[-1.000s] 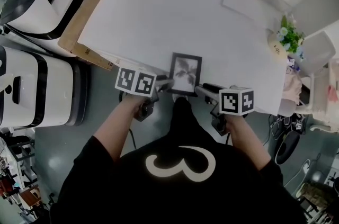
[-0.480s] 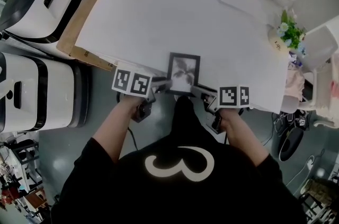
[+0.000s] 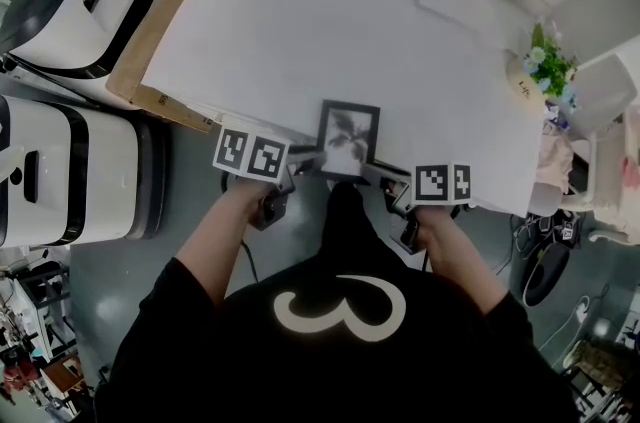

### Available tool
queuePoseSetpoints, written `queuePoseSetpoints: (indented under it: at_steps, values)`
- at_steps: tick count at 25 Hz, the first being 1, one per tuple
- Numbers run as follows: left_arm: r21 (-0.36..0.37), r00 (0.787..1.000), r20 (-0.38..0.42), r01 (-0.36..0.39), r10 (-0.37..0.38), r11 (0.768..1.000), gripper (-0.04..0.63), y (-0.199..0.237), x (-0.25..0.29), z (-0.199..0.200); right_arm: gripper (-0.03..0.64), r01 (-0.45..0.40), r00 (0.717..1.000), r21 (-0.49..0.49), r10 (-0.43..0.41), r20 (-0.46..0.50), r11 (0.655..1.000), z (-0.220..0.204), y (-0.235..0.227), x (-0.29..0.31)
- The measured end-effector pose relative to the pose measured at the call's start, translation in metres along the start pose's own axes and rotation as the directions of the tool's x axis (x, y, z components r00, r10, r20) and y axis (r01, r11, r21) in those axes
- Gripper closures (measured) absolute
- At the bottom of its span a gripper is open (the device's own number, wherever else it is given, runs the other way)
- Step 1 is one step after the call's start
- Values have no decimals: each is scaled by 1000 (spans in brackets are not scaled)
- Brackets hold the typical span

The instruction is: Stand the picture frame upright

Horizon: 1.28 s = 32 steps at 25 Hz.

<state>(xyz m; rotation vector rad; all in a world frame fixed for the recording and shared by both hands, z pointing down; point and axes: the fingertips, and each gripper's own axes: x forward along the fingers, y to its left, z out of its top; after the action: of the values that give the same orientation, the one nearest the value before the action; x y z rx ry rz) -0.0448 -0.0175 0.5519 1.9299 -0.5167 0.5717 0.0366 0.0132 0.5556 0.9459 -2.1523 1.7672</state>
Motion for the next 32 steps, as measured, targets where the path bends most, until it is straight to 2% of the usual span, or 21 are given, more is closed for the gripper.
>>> queuePoseSetpoints:
  at_steps: [6, 11, 18, 22, 26, 32]
  values:
    - [25, 1000, 4, -8, 8, 1000, 483, -5, -6, 3, 528, 16, 1000, -80, -17, -11, 997, 5, 11, -4]
    - [66, 999, 39, -25, 22, 997, 483, -9, -17, 20, 528, 60, 998, -225, -61, 6, 972, 26, 26, -6]
    - [148, 990, 110, -103, 87, 984, 489, -7, -39, 62, 528, 112, 993, -435, -112, 26, 893, 73, 52, 1]
    - [185, 976, 165, -176, 146, 967, 488, -1, -52, 94, 528, 129, 991, -547, -127, 43, 827, 107, 69, 11]
    - [222, 947, 238, -268, 214, 938, 488, 8, -69, 134, 528, 148, 988, -635, -139, 64, 758, 146, 84, 24]
    - [253, 900, 347, -360, 263, 898, 489, 22, -90, 198, 528, 165, 986, -698, -128, 106, 697, 208, 103, 46]
